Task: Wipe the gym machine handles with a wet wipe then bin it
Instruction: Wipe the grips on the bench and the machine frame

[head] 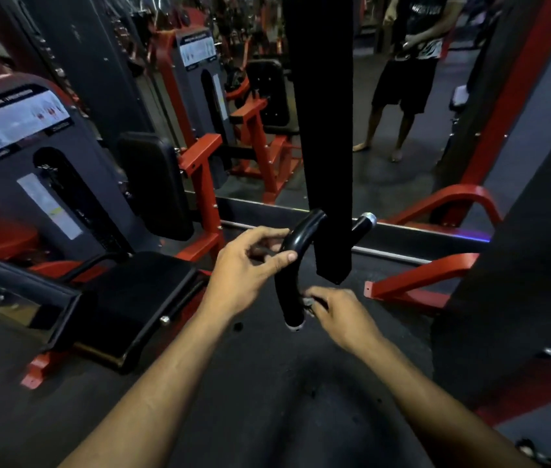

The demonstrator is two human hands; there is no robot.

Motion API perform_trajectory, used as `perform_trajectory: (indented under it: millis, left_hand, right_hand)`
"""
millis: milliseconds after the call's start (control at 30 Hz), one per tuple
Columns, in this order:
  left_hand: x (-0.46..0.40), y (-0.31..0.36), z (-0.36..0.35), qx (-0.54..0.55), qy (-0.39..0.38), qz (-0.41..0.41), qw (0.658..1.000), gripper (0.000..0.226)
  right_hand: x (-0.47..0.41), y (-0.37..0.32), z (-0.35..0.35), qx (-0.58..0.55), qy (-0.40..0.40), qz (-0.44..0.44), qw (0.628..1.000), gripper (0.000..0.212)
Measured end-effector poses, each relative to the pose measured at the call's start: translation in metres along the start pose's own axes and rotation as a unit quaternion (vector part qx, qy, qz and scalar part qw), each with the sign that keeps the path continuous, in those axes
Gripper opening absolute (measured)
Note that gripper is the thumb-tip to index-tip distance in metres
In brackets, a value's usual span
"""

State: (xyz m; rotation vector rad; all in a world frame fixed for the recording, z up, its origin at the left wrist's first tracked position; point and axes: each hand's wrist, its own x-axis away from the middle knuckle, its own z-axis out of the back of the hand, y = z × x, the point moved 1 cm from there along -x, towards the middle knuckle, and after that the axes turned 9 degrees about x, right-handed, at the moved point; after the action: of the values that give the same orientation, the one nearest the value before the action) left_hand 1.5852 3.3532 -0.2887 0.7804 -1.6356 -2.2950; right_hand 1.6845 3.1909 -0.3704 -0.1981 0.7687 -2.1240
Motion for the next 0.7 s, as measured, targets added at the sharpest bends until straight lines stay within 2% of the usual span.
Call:
perform_trajectory:
  millis: [67, 100, 167, 233, 300, 367, 467, 533, 700]
  left_hand:
    - [0.004, -0.021, 0.006, 0.01, -0.031, 0.007, 0.999, 0.025]
    - [0.008, -0.036, 0.0, 0.055, -0.075, 0.03, 0.995, 0.034]
    - [0.026, -0.065, 0.0, 0.138, -0.175, 0.122, 0.967, 0.064]
    - [0.039, -0.089, -0.007, 0.189, -0.203, 0.185, 0.943, 0.076]
    - [0.038, -0.108, -0.017, 0.224, -0.181, 0.224, 0.931, 0.055]
    - [0.032, -0.113, -0.022, 0.235, -0.152, 0.245, 0.928, 0.029]
    - [0.024, -0.119, -0.02, 0.237, -0.155, 0.236, 0.929, 0.022]
    - [0.022, -0.121, -0.014, 0.209, -0.169, 0.212, 0.94, 0.023]
    - [0.019, -0.125, -0.006, 0.195, -0.191, 0.188, 0.944, 0.025]
  right_hand:
    - [0.003, -0.02, 0.015, 0.056, 0.102, 0.06, 0.991, 0.023]
    - [0.006, -0.031, 0.033, 0.097, 0.144, 0.101, 0.98, 0.025]
    - [0.005, -0.061, 0.058, 0.102, 0.194, 0.192, 0.957, 0.028]
    - [-0.004, -0.093, 0.087, 0.148, 0.173, 0.271, 0.935, 0.028]
    - [-0.029, -0.121, 0.111, 0.275, 0.129, 0.307, 0.902, 0.027]
    - [-0.063, -0.136, 0.122, 0.422, 0.054, 0.28, 0.861, 0.016]
    - [-0.091, -0.144, 0.115, 0.536, -0.054, 0.218, 0.814, 0.009]
    - [-0.097, -0.151, 0.108, 0.55, -0.066, 0.173, 0.815, 0.009]
    - [-0.099, -0.166, 0.086, 0.506, -0.065, 0.069, 0.857, 0.012]
